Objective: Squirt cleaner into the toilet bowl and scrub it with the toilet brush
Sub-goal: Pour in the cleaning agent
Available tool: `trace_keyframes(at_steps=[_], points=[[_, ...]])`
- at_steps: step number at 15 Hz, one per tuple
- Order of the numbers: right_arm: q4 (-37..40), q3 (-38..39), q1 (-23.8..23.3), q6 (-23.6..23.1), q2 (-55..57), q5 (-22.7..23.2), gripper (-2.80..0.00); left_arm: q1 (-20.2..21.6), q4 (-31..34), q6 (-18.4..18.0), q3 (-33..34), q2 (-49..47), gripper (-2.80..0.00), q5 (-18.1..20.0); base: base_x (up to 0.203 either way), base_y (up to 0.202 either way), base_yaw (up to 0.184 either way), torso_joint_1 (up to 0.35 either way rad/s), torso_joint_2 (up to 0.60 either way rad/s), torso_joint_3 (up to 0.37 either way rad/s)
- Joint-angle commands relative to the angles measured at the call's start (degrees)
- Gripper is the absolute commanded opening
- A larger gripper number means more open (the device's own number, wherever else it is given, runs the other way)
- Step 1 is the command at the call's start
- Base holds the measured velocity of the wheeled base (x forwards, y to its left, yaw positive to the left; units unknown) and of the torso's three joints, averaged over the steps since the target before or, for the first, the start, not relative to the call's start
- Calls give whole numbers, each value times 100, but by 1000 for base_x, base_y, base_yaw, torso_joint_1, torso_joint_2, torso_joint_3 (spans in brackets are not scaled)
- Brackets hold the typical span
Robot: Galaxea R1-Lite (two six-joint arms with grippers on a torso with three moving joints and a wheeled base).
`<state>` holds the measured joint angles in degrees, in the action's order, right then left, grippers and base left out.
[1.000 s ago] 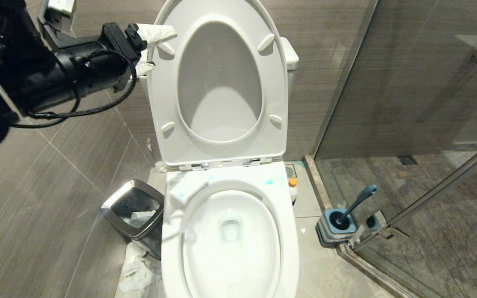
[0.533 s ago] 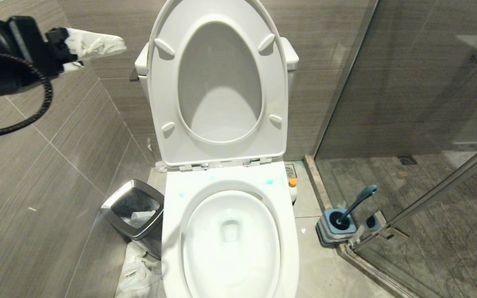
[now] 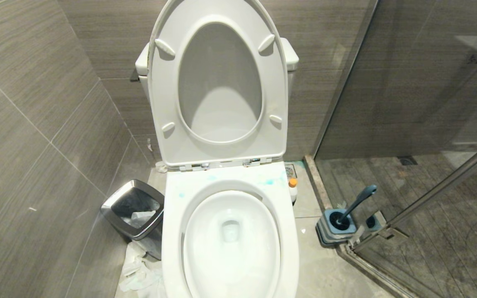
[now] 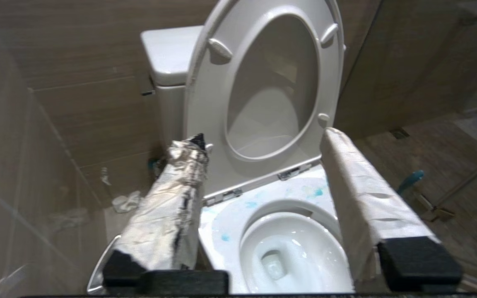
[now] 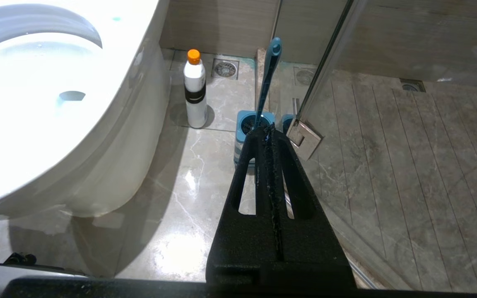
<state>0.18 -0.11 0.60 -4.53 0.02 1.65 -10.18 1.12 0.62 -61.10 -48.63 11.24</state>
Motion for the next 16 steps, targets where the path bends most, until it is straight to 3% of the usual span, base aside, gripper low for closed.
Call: trace_keyframes(at_steps=[1, 9, 12, 16], points=[[-1, -1, 2, -4, 6, 2, -280, 240, 5, -2, 283, 750, -280, 2, 0, 0, 0, 0, 0, 0], [-1, -4, 2, -4, 6, 2, -280, 1205, 341, -71, 2386, 3334, -280, 38, 0, 0, 0, 0, 0, 0], [-1, 2, 2, -4, 6, 2, -280, 1111, 329, -444, 2933, 3815, -280, 28, 0, 0, 0, 0, 0, 0], [-1, 2, 2, -4, 6, 2, -280, 1048, 322, -534, 3940, 4656, -280, 12, 0, 0, 0, 0, 0, 0]])
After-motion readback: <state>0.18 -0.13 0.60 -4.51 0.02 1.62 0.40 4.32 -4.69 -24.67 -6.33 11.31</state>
